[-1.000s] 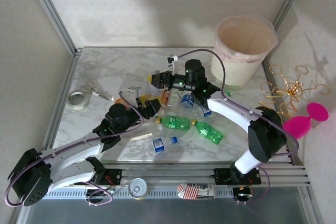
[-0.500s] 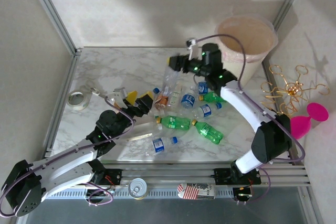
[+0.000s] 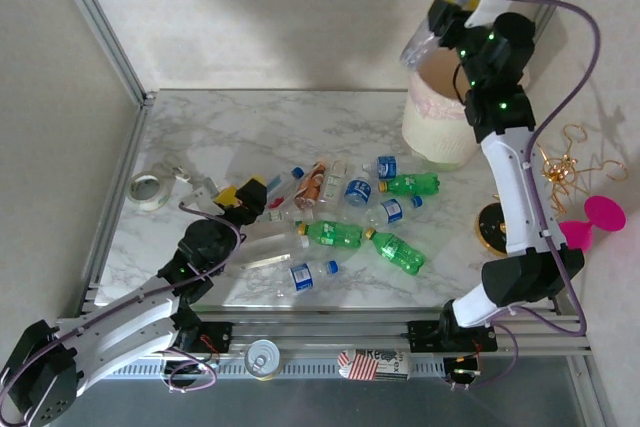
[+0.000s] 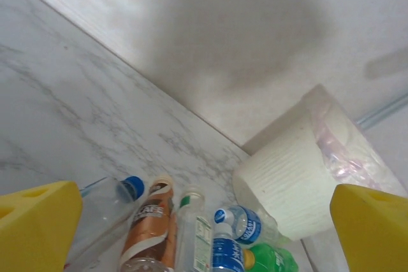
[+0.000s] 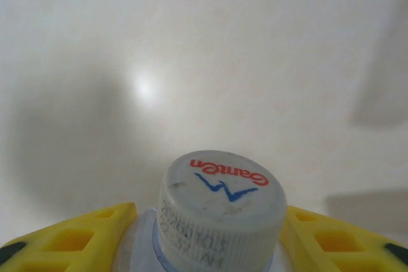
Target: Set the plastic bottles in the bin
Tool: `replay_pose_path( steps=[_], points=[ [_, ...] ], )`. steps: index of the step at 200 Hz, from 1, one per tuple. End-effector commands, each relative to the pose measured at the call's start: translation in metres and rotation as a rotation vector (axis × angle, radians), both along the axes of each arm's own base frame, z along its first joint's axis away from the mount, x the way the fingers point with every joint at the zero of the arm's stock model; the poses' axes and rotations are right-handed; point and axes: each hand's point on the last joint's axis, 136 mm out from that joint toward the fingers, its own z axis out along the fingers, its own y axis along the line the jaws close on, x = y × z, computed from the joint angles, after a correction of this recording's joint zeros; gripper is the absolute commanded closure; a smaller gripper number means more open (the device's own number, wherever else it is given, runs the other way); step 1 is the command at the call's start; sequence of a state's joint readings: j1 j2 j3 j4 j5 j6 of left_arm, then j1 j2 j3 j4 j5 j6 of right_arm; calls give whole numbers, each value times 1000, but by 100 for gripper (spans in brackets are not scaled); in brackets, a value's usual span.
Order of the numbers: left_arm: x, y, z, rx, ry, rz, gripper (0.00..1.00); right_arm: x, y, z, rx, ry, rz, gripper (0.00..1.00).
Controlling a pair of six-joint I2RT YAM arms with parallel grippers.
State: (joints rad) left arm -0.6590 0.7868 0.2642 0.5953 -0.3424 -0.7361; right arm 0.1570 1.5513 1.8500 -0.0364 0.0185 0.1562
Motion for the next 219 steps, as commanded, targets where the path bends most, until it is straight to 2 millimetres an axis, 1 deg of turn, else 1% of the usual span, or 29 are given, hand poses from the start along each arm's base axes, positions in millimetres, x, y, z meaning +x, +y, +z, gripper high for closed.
replay_pose_path(
  steps=[1,16,28,49,62,76,103,127,139,148,167,180,197,211,219],
  points=[
    [-1,14,-23,-35,70,44,1,27,-45,-3,-44,-21,-243,59],
    [-2,18,-29,-41,87,49,0,37,-65,-7,-68,-26,-345,59],
    [-3,22,-31,-44,93,55,0,43,-77,-12,-89,-18,-408,59],
    [-6,29,-33,-54,94,70,0,53,-89,-31,-138,22,-478,59],
    [-7,33,-34,-61,91,77,0,59,-90,-46,-170,54,-490,59],
    [-8,37,-34,-63,92,89,0,66,-88,-68,-189,104,-475,59],
    [-8,39,-32,-68,89,87,0,71,-87,-104,-204,172,-467,58],
    [-7,38,-33,-68,97,82,0,70,-85,-121,-208,200,-451,56],
    [-7,38,-33,-69,98,79,0,70,-85,-128,-213,215,-453,53],
    [-6,37,-33,-68,101,78,0,71,-84,-131,-215,222,-447,49],
    [-5,36,-32,-69,98,73,0,72,-81,-135,-216,237,-425,33],
    [-3,34,-31,-67,98,68,0,72,-80,-135,-213,243,-416,24],
    [-1,31,-29,-65,98,59,0,69,-77,-127,-204,237,-399,17],
    [1,29,-28,-65,98,54,0,64,-75,-117,-194,222,-382,13],
    [2,28,-28,-63,100,53,0,60,-72,-110,-188,211,-367,9]
  ],
)
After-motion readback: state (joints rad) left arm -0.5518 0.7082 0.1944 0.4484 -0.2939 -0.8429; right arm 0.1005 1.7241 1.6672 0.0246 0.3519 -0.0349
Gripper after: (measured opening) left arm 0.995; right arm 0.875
